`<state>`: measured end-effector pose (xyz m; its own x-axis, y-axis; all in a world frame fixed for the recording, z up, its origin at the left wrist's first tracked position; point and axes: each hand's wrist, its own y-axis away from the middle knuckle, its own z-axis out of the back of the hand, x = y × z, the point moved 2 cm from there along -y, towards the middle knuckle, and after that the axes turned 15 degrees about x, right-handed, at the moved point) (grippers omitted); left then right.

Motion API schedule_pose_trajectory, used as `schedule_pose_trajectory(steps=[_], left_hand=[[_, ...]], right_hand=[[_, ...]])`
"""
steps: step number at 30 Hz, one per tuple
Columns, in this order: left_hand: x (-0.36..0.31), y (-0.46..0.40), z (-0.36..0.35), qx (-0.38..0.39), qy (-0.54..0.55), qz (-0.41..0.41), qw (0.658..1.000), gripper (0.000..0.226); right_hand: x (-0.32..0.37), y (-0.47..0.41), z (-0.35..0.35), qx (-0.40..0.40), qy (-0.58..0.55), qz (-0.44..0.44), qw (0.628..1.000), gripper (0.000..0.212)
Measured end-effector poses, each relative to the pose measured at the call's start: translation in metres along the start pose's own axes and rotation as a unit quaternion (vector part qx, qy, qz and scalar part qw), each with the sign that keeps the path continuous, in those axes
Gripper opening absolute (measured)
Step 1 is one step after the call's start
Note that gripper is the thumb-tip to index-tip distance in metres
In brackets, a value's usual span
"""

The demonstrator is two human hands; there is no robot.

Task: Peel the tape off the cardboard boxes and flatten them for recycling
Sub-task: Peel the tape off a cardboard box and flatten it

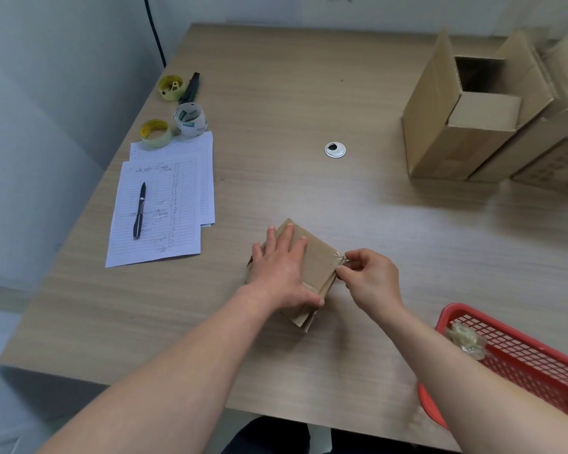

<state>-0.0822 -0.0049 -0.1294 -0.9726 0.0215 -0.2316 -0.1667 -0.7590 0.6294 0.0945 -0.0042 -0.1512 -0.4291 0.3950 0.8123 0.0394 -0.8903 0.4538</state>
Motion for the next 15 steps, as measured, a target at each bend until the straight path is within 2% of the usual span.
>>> schedule_pose_trajectory(steps=[3,6,12,15], left_hand=[[0.001,0.0,0.0,-0.002,0.002,-0.001,1.0,0.128],[0.0,0.0,0.0,-0.002,-0.001,0.001,1.0,0.128],[-0.002,0.0,-0.001,-0.001,-0.012,-0.002,1.0,0.128],[-0.002,0.001,-0.001,-0.002,-0.017,0.0,1.0,0.128]], right_hand=[[0.002,0.0,0.002,0.005,-0.086,-0.049,0.995,0.026],[0.006,0.0,0.005,0.023,-0.178,-0.093,0.979,0.022],[0.02,-0.002,0.007,0.036,-0.237,-0.164,0.957,0.017],[0.031,-0.002,0.006,0.052,-0.299,-0.227,0.925,0.014]])
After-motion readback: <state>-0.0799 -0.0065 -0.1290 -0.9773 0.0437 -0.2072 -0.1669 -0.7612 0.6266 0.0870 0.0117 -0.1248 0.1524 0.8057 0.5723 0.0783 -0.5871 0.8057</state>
